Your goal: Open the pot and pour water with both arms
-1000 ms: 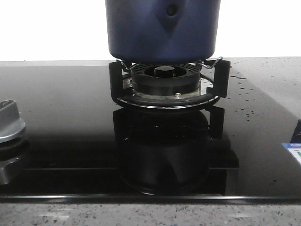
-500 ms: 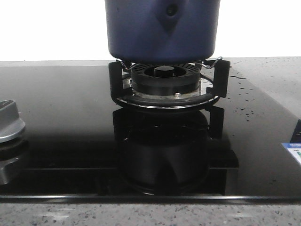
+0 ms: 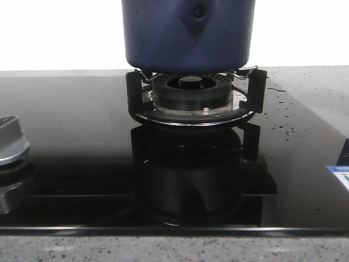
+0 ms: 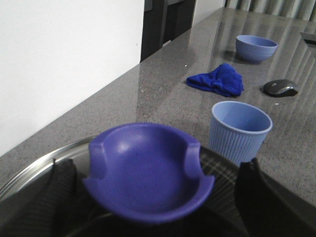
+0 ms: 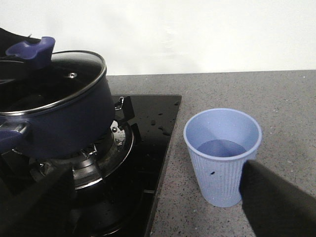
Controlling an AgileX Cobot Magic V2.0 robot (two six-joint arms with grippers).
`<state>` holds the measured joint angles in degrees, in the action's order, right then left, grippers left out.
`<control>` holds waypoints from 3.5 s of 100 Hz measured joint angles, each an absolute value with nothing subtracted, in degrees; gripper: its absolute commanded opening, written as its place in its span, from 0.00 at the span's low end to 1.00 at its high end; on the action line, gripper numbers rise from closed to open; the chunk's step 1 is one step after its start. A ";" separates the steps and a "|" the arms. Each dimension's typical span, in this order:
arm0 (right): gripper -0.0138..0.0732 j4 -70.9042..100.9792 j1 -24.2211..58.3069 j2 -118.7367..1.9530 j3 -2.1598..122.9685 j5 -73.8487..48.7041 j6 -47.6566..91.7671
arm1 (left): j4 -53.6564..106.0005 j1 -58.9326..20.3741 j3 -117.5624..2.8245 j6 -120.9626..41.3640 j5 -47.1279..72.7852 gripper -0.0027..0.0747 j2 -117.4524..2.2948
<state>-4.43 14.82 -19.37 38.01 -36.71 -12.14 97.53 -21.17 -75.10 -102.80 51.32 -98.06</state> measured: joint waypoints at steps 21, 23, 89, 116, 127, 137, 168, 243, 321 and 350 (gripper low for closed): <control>0.83 -4.81 14.82 -19.37 38.01 -36.50 -12.14 | 101.65 -21.71 -75.32 -103.91 50.69 0.65 -99.93; 0.83 -4.80 14.82 -19.37 38.01 -36.50 -12.14 | 101.81 -21.71 -75.32 -104.05 50.57 0.63 -99.93; 0.83 -7.54 14.82 -19.37 38.01 -36.39 -12.03 | 100.05 -21.86 -76.02 -104.25 49.01 0.37 -97.78; 0.83 -13.89 14.82 -19.37 38.01 -36.43 -12.03 | 98.50 -20.71 -76.44 -101.15 48.55 0.37 -88.77; 0.83 -17.66 14.82 -19.37 38.01 -37.24 -12.63 | 95.48 -18.88 -76.44 -97.34 48.55 0.37 -85.62; 0.83 -22.28 14.82 -19.37 36.81 -37.58 -14.70 | 92.27 -17.14 -76.44 -93.63 48.75 0.37 -83.00; 0.83 -27.87 14.82 -20.49 24.88 -25.37 -19.84 | 89.97 -16.21 -74.64 -91.67 50.12 0.37 -75.77; 0.83 -25.85 -1.31 -40.16 19.81 2.30 -23.52 | 89.66 -16.21 -74.55 -91.59 50.13 0.37 -73.84; 0.83 -24.25 -7.34 -62.46 19.81 25.36 -23.52 | 89.66 -16.21 -74.55 -91.59 50.13 0.37 -73.84; 0.83 -24.25 -7.82 -71.47 19.81 37.79 -23.40 | 89.66 -16.21 -74.55 -91.59 50.13 0.37 -73.84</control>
<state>-24.25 -7.82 -71.47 19.81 37.79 -23.40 89.66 -16.21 -74.55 -91.59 50.13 -73.84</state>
